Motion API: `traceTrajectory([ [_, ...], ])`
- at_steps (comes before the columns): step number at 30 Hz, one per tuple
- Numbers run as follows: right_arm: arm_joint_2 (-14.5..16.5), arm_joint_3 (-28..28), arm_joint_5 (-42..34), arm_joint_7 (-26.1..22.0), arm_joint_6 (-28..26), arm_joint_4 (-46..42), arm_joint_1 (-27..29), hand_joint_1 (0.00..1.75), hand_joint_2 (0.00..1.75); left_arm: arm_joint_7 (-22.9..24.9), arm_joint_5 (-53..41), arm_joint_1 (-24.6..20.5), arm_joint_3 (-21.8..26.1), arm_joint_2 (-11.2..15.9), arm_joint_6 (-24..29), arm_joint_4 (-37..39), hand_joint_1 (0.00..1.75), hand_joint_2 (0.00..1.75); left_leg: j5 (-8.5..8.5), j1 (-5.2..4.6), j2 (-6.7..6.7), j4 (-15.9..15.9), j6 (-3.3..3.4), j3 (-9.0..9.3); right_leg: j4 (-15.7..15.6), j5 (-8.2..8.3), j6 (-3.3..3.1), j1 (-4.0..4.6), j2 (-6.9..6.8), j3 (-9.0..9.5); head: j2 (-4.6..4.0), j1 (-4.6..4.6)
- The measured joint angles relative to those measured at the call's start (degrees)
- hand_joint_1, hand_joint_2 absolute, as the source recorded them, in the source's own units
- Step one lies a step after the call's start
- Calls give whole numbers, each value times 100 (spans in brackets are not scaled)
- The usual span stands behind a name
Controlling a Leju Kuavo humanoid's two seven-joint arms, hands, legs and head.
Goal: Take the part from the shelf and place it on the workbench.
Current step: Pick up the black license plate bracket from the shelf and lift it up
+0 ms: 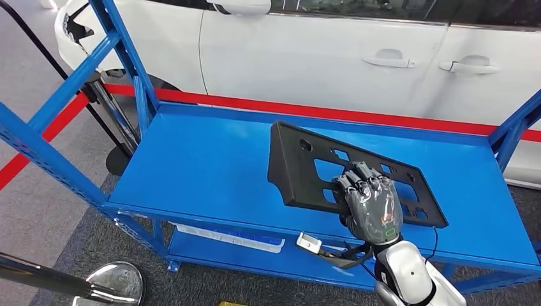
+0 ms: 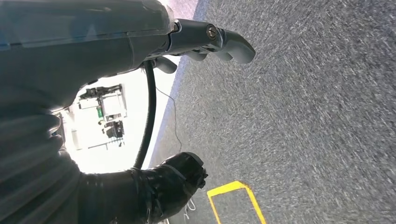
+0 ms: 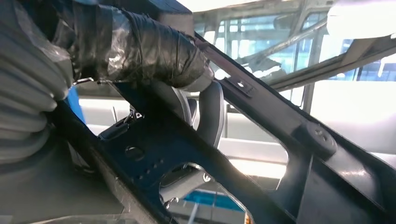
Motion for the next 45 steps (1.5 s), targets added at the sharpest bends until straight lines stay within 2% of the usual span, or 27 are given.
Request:
traceTrajectory([
  [2,-47,23,42,25,-54,-8,3,175,175,4,-1,-5,-1,-8,-1,0,0,175,-35,11,-1,37,-66,-38,-27,29,-91,-5,-7,-39,0,0],
  [3,-63,34,50,37,-71,-12,1,175,175,5,-1,-5,-1,-12,-2,0,0,175,-141,20,0,144,-90,-88,-47,62,-144,-9,-14,-61,0,0],
  [6,-143,90,53,104,-139,-26,-18,175,175,9,-3,-6,-2,-18,-1,0,0,175,-767,30,1,1038,-121,-438,-60,152,-264,13,-40,-175,0,-3],
  [7,-184,125,53,140,-167,-34,-35,175,175,11,-4,-7,-2,-19,0,0,0,175,-916,29,1,1346,-123,-539,-50,177,-281,30,-47,-221,0,-3],
  [8,-235,171,53,183,-192,-46,-63,175,175,15,-5,-8,-1,-19,0,0,0,175,-955,26,1,1508,-117,-563,-37,203,-289,47,-52,-269,0,-3],
  [10,-371,266,53,270,-241,-82,-149,175,175,25,-5,-11,0,-21,0,0,0,175,-736,20,1,1240,-78,-320,-6,253,-289,72,-53,-357,0,-3],
  [12,-521,361,52,330,-293,-130,-261,175,175,34,-5,-24,-1,-21,1,0,0,175,-453,-5,0,466,-13,165,14,312,-264,93,-52,-424,0,-3],
  [14,-599,437,52,289,-345,-187,-322,175,175,44,-5,-38,-2,-23,1,0,0,175,-343,-42,-4,-29,25,425,6,386,-208,98,-57,-451,-1,-2],
  [16,-598,485,53,148,-419,-272,-293,175,175,60,-5,-38,-2,-29,1,1,0,175,-279,-61,-8,-113,45,396,-40,480,-135,91,-60,-455,-1,1],
  [18,-559,515,53,-39,-574,-383,-221,175,175,74,-5,-44,-2,-42,1,3,0,175,-157,-40,12,-184,101,343,3,398,-73,78,-46,-496,0,4],
  [20,-515,524,53,-208,-746,-487,-160,175,175,82,-5,-56,-2,-57,0,4,0,175,-25,-19,38,-225,167,246,413,-52,-33,60,-28,-632,0,4],
  [22,-486,511,53,-368,-850,-563,-94,175,175,86,-5,-56,-2,-67,0,4,0,175,75,-25,44,-207,199,98,1102,-523,3,43,-23,-792,-1,4],
  [23,-465,492,53,-485,-885,-600,-44,175,175,89,-5,-53,-2,-71,0,4,0,175,119,-27,45,-188,198,22,1357,-606,20,35,-24,-809,-1,4],
  [24,-431,459,52,-628,-909,-651,11,175,175,91,-5,-49,-2,-77,0,4,0,175,155,-28,46,-163,192,-52,1427,-558,32,26,-24,-743,-1,4],
  [26,-337,391,50,-873,-941,-813,86,175,175,108,-5,-46,-2,-92,-7,4,0,175,206,-27,46,-83,164,-197,982,-276,37,4,-27,-329,-1,4],
  [28,-266,380,51,-933,-981,-1029,95,175,175,222,2,-58,7,-105,-66,5,0,175,241,-41,46,8,115,-312,247,-194,11,10,-24,175,0,2],
  [29,-250,393,52,-914,-1005,-1126,95,175,175,310,8,-67,21,-108,-113,5,0,175,262,-46,46,39,82,-340,13,-217,-11,24,-21,312,0,2],
  [32,-244,424,51,-846,-1038,-1332,114,175,175,486,16,-78,83,-109,-218,8,0,175,340,-45,39,49,-33,-372,-121,-186,-124,47,-23,300,-1,3],
  [33,-244,433,51,-828,-1038,-1382,119,175,175,504,16,-78,97,-110,-239,10,0,175,276,-41,35,92,-65,-408,-138,-136,-177,36,-31,260,-1,2],
  [35,-244,455,52,-796,-1039,-1475,128,175,175,517,16,-77,109,-114,-277,13,0,175,-132,-30,27,441,-108,-546,-168,-15,-273,11,-50,147,-2,-2],
  [37,-245,485,53,-756,-1041,-1539,137,175,175,518,16,-82,113,-115,-295,13,0,175,-656,-27,26,1107,-140,-727,-159,96,-311,31,-59,-1,-1,-6],
  [38,-246,507,53,-733,-1041,-1554,143,175,175,518,16,-86,115,-114,-298,13,0,175,-767,-26,26,1398,-153,-765,-149,154,-312,40,-60,-85,-1,-5],
  [39,-250,531,52,-706,-1041,-1561,148,175,175,518,16,-90,117,-113,-301,13,0,175,-735,-26,26,1544,-158,-729,-134,213,-309,48,-62,-171,0,-5],
  [40,-255,553,49,-681,-1041,-1563,153,175,175,518,16,-95,117,-112,-304,13,0,175,-596,-27,26,1496,-154,-604,-115,265,-301,52,-61,-253,-1,-5],
  [42,-277,589,39,-619,-1041,-1566,156,175,175,518,15,-109,118,-109,-315,13,0,175,-311,-29,22,870,-114,-89,-66,363,-270,55,-57,-404,-1,-6],
  [44,-316,617,16,-525,-1042,-1567,153,175,175,517,14,-128,118,-104,-332,12,0,175,-314,-53,11,108,-61,399,-31,449,-211,65,-58,-486,0,-4],
  [45,-344,632,-18,-464,-1043,-1567,150,175,175,517,14,-135,119,-103,-342,11,0,175,-363,-69,3,-101,-38,508,-34,495,-176,66,-63,-498,-1,-4],
])
